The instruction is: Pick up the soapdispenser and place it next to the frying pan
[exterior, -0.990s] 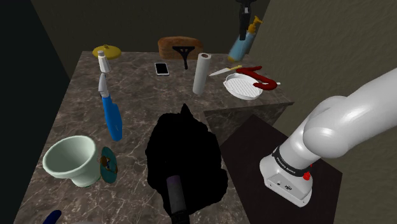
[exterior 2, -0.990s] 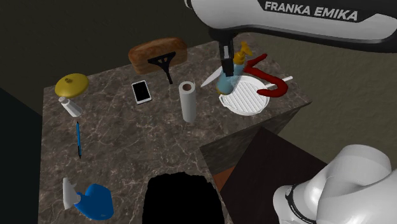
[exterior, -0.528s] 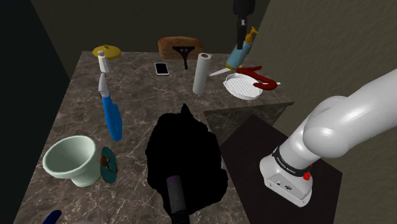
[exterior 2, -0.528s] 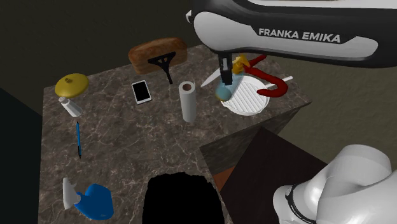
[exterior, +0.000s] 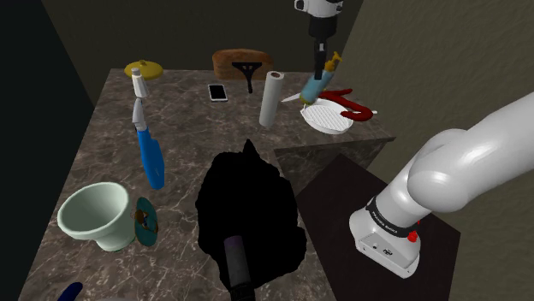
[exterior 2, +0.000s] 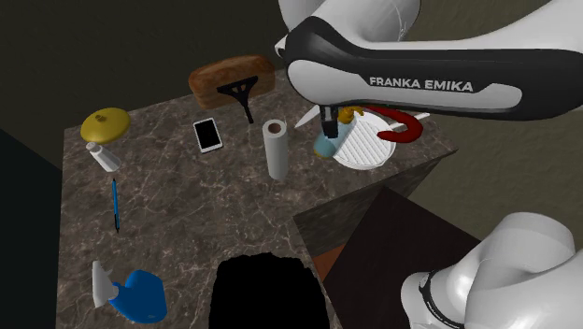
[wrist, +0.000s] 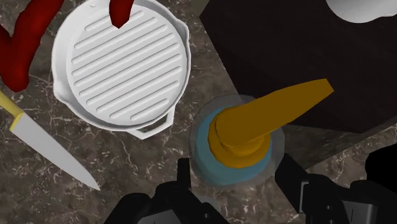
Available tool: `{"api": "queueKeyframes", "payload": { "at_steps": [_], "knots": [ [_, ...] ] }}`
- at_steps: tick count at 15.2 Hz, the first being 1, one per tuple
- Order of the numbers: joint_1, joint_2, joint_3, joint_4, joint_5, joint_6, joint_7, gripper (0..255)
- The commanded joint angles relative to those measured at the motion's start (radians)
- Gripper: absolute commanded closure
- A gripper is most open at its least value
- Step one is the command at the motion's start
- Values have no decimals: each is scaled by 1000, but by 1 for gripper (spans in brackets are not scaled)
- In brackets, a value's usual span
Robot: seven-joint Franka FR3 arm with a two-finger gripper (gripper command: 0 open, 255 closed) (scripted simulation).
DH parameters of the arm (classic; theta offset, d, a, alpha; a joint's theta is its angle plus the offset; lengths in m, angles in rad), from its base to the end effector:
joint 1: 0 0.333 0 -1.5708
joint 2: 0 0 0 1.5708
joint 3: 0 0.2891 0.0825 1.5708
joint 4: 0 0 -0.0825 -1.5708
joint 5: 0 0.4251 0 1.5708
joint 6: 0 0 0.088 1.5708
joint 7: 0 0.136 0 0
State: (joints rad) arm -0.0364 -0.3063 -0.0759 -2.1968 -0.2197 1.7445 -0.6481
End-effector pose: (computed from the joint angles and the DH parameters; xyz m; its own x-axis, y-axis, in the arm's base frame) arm 0.4833 -0.0811 0.4326 0.8096 0.5399 -0.2304 0.5651 -0.8230 0.0569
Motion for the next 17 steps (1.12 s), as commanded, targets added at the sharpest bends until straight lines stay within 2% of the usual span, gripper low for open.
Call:
{"api": "queueKeyframes", "payload": {
  "at_steps": [1,17],
  "knots": [
    [0,6,-1,-21,-1,28,4,255],
    [-5,72,-11,-177,-17,247,42,255]
  ]
}}
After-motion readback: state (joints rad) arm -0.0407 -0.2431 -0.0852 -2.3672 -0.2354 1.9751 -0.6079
